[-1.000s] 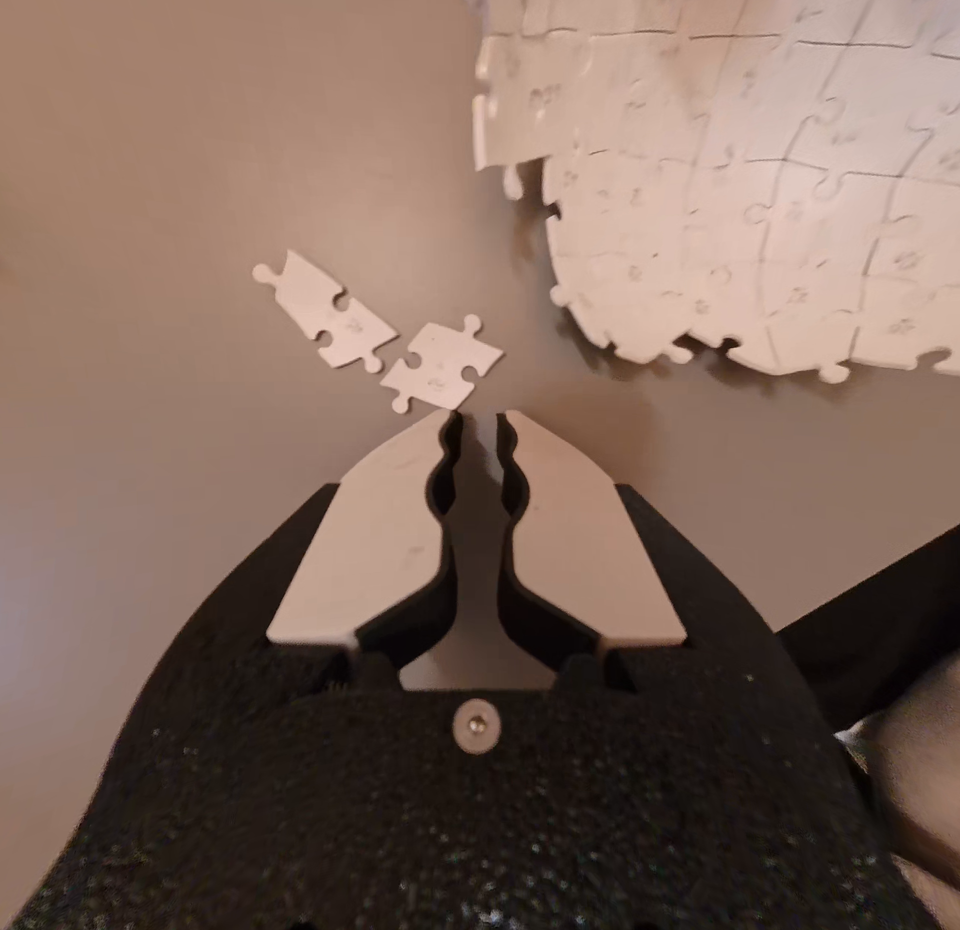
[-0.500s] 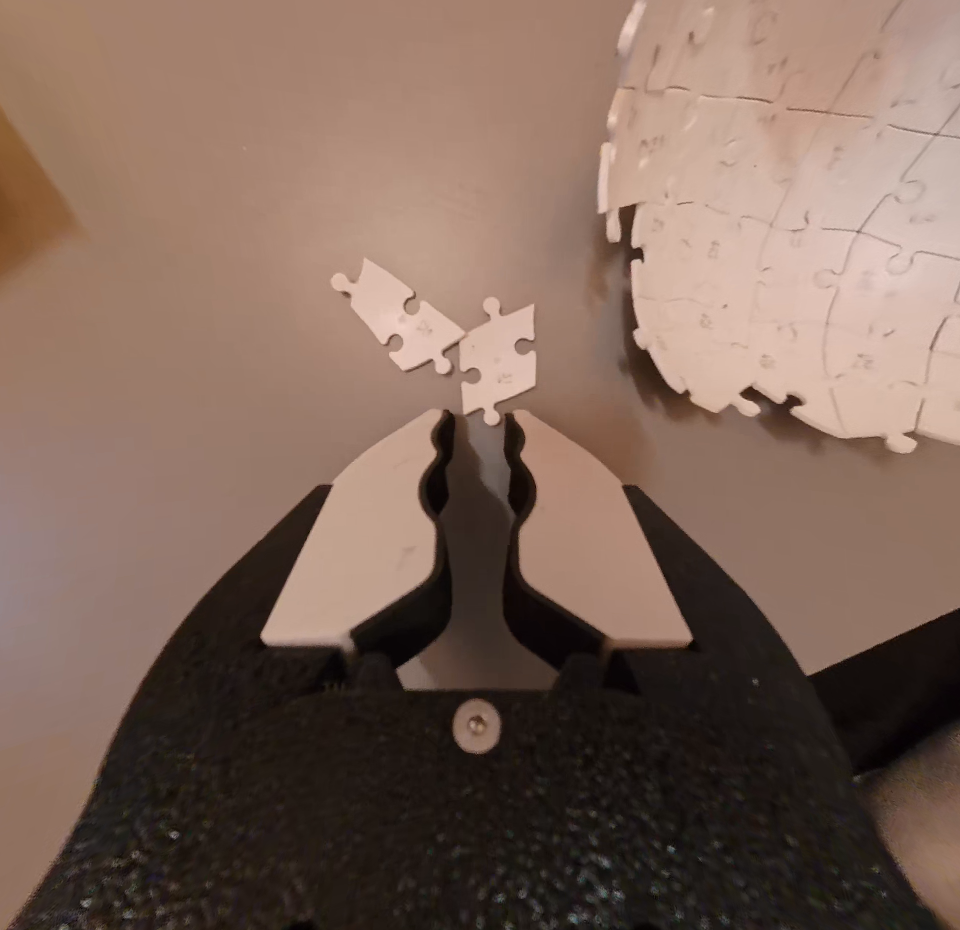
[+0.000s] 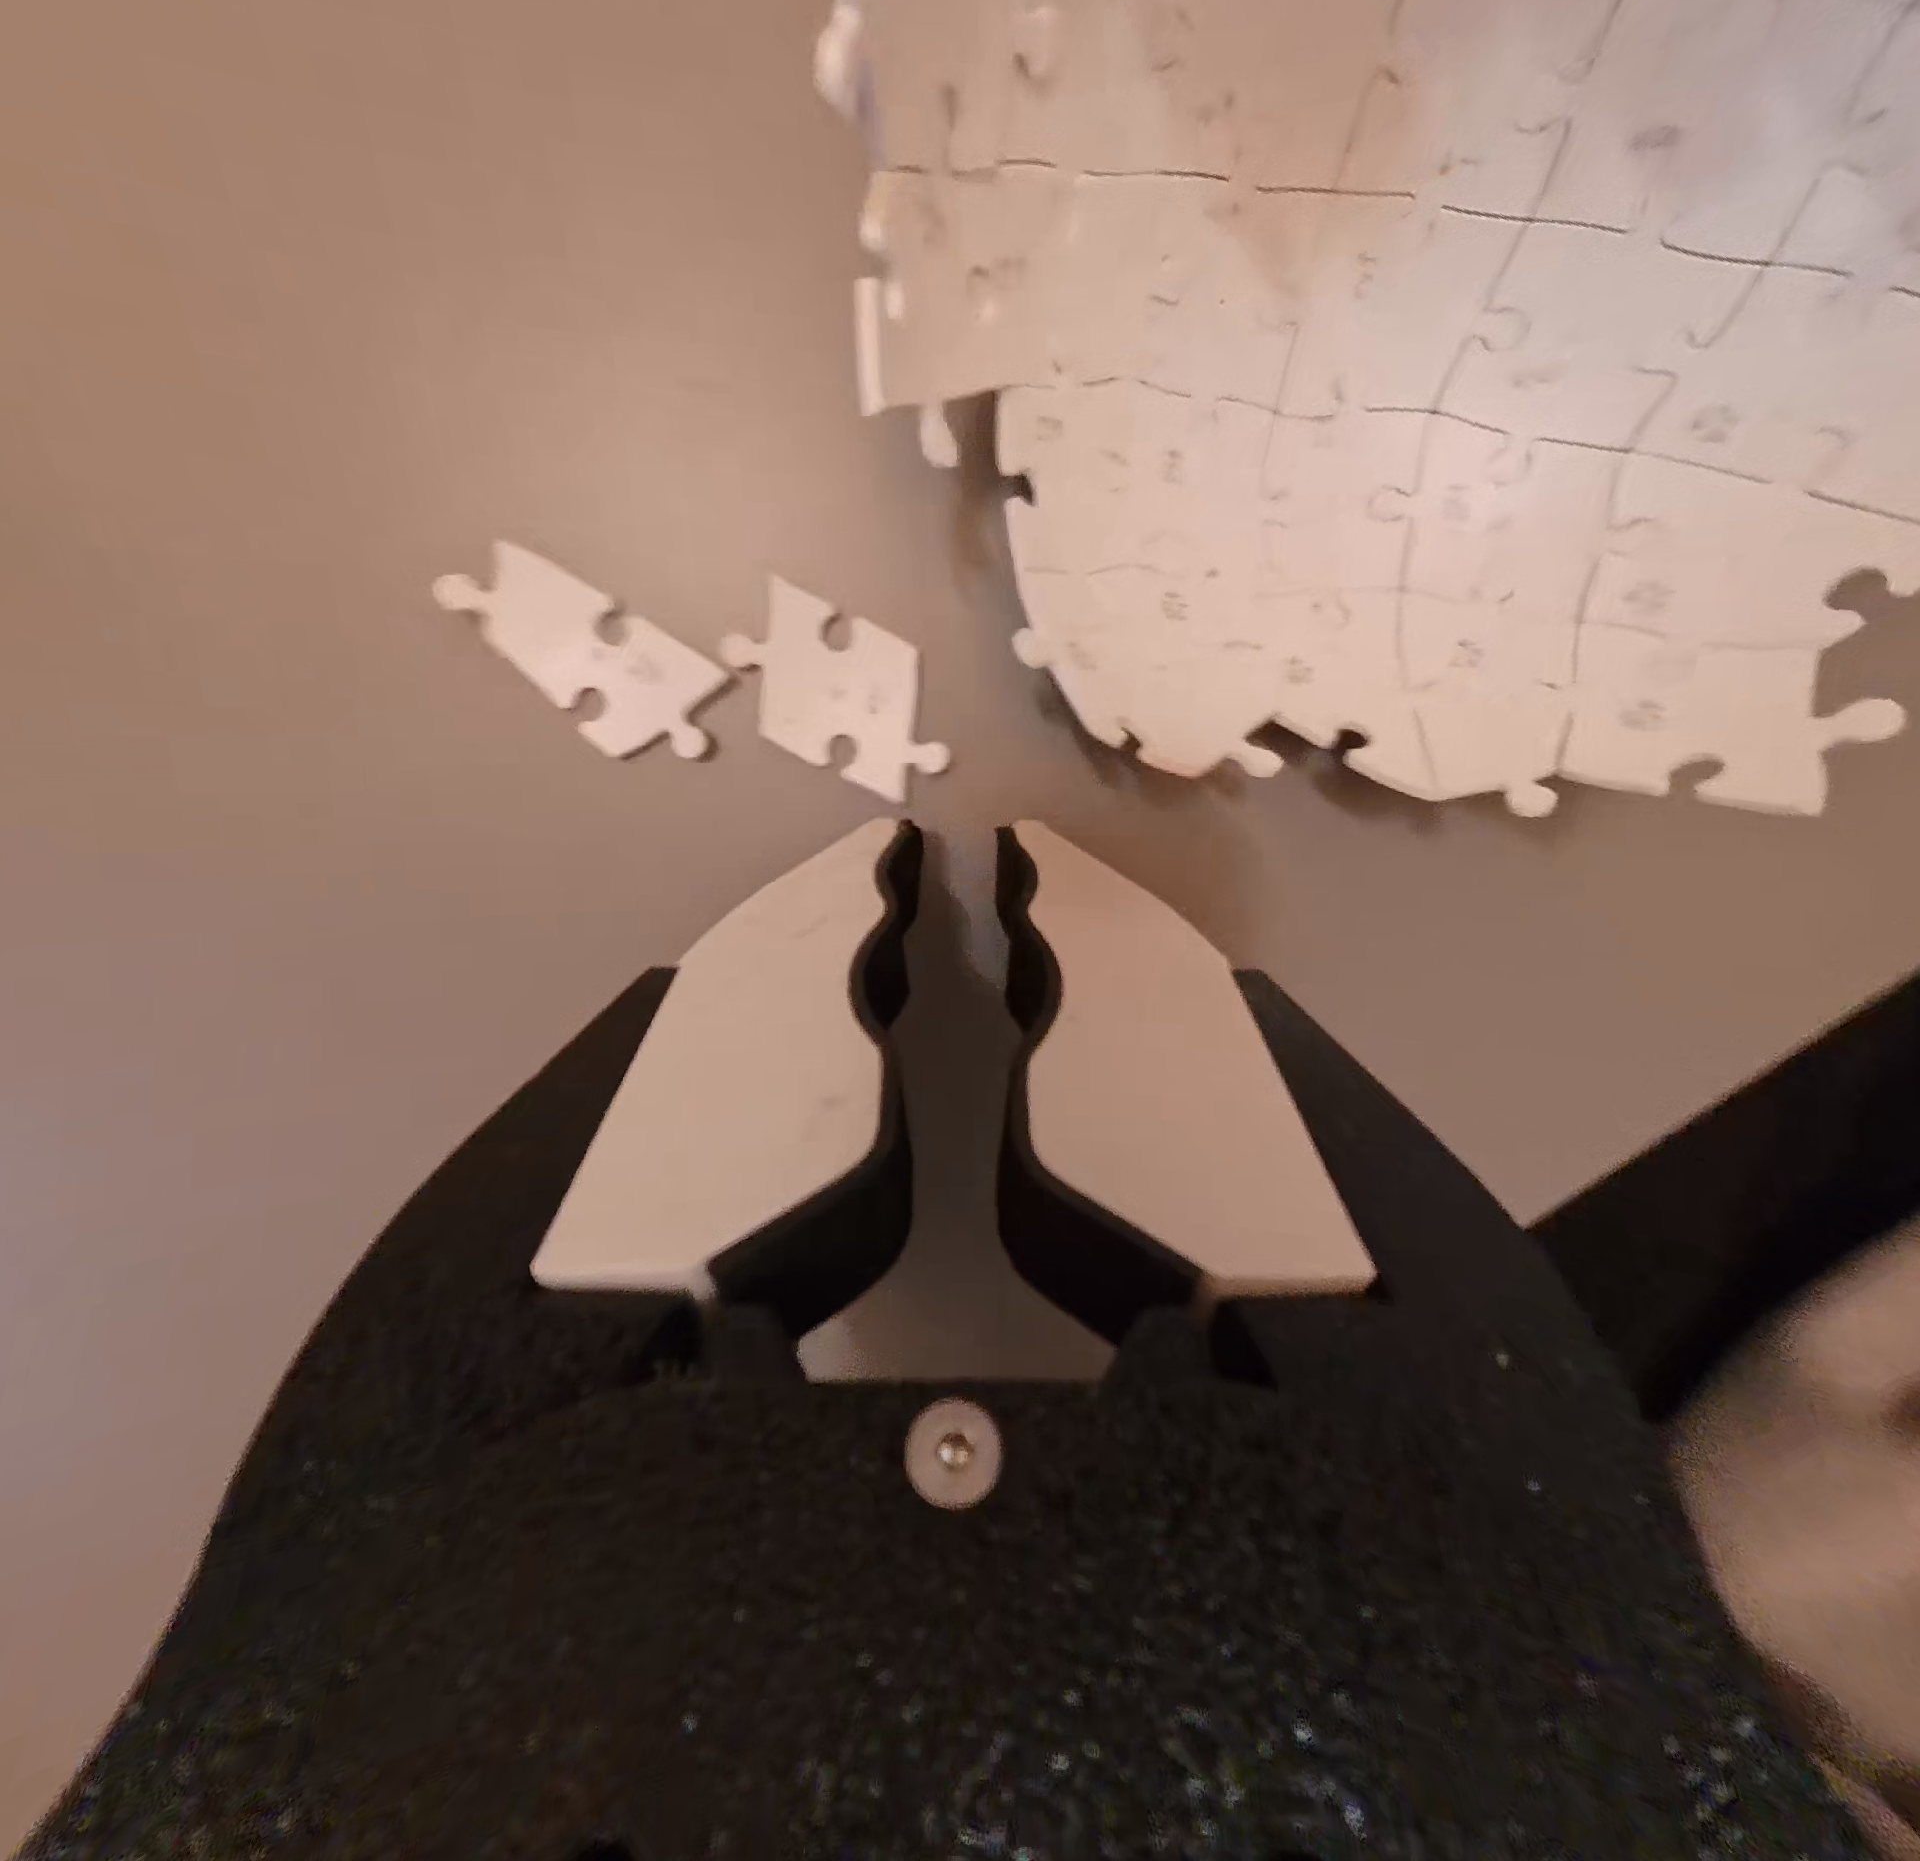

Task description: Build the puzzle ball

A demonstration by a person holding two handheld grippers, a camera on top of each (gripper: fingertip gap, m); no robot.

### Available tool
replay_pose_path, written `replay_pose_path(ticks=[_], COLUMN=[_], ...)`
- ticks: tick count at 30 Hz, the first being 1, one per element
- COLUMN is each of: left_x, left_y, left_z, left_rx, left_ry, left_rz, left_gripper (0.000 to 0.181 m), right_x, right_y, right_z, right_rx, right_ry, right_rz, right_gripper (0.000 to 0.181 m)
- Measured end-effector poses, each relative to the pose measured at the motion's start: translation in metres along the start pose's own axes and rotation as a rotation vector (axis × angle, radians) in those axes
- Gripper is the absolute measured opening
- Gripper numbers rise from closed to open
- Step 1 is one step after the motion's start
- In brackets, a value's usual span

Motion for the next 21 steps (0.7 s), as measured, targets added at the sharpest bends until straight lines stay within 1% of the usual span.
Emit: replay_pose_path(ticks=[1, 4, 7, 9, 10, 12, 16, 18, 20, 21], left_x=[0.006, 0.024, 0.028, 0.028, 0.027, 0.025, 0.023, 0.022, 0.024, 0.026], left_y=[-0.001, -0.008, -0.009, -0.009, -0.01, -0.014, -0.02, -0.017, -0.017, -0.018], left_z=[0.001, 0.001, -0.003, -0.006, -0.007, -0.008, -0.008, -0.011, -0.013, -0.014], left_rx=[-0.015, -0.057, -0.038, -0.028, -0.026, -0.034, -0.051, -0.026, -0.017, -0.021], left_ry=[-0.047, -0.146, -0.174, -0.182, -0.179, -0.16, -0.074, -0.006, 0.04, 0.044], left_rz=[0.005, -0.001, -0.065, -0.147, -0.18, -0.219, -0.282, -0.288, -0.242, -0.213], left_gripper=[0.013, 0.013, 0.023, 0.029, 0.028, 0.034, 0.047, 0.046, 0.044, 0.038], right_x=[0.0, 0.0, 0.0, 0.0, 0.0, 0.0, 0.0, 0.0, 0.0, 0.0], right_y=[0.0, 0.0, 0.0, 0.0, 0.0, 0.0, -0.001, 0.0, 0.0, 0.0], right_z=[0.0, 0.0, 0.0, 0.0, 0.0, -0.001, -0.001, -0.001, -0.001, -0.001], right_rx=[0.001, -0.001, 0.0, -0.001, -0.001, -0.002, -0.004, -0.002, -0.002, -0.004], right_ry=[0.0, 0.0, 0.0, 0.0, 0.0, 0.0, 0.0, 0.0, 0.0, 0.0], right_rz=[0.001, 0.001, 0.001, -0.001, -0.001, -0.001, 0.0, 0.001, 0.0, -0.001], right_gripper=[0.088, 0.088, 0.088, 0.088, 0.088, 0.088, 0.088, 0.088, 0.088, 0.088])
Point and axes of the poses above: each gripper's, where its closed fingertips meet, z back along the fingers, y out of its underside, x = y × z across the jaws, the point moved 2 cm from there along z, back along the fingers, and after that the axes turned 9 degrees about -y, right-handed, at the moved point
